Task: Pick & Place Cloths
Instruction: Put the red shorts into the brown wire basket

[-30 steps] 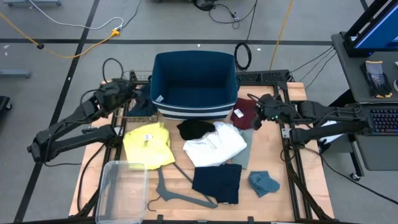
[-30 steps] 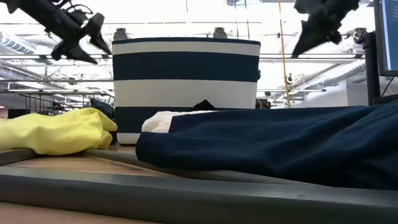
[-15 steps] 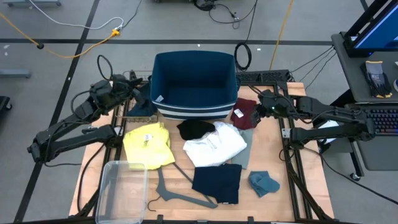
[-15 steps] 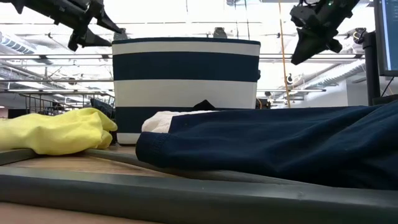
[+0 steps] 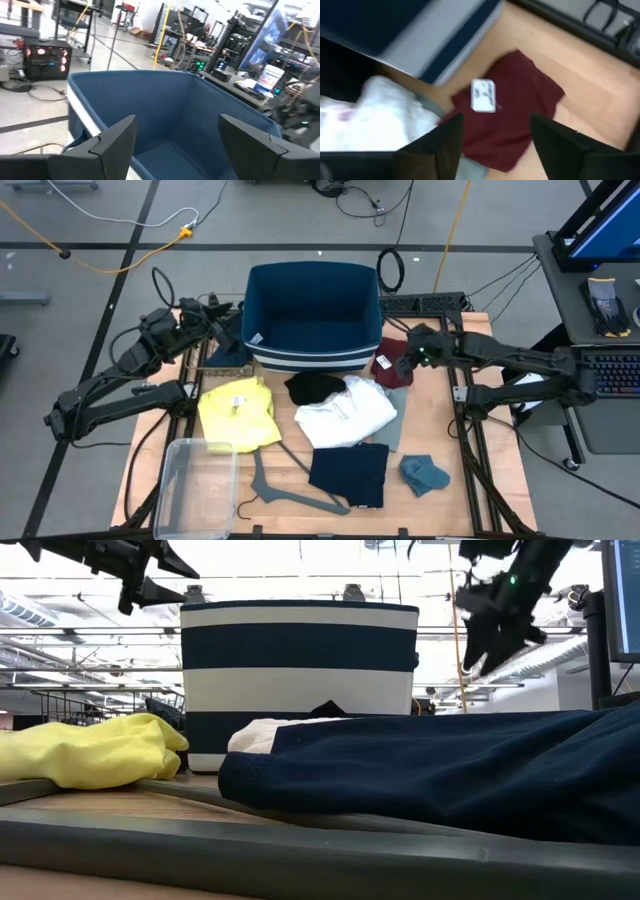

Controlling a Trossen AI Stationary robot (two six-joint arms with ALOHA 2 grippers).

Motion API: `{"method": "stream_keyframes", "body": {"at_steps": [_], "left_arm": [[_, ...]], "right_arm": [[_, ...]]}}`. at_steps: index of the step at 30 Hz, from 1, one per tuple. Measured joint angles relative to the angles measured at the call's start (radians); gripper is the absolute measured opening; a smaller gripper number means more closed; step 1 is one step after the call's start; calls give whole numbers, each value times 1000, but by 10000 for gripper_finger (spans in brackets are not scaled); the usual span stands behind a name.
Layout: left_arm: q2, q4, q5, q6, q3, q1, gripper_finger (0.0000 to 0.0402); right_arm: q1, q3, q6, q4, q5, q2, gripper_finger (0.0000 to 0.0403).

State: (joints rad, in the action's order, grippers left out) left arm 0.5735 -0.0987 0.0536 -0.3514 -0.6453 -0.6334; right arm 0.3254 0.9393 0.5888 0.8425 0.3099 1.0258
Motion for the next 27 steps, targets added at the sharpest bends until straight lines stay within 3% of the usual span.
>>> {"method": "stream_keyframes", "body": {"at_steps": [7, 15, 27], "left_arm": [[0, 0, -13, 11, 0, 0, 285], [0, 52, -79, 17, 0, 0, 285], [0, 103, -83, 17, 0, 0, 285]], "right_arm": [[53, -83, 41, -8, -5, 17, 247], [100, -170, 71, -24, -54, 20, 234], [101, -294, 105, -189, -53, 20, 230]]}}
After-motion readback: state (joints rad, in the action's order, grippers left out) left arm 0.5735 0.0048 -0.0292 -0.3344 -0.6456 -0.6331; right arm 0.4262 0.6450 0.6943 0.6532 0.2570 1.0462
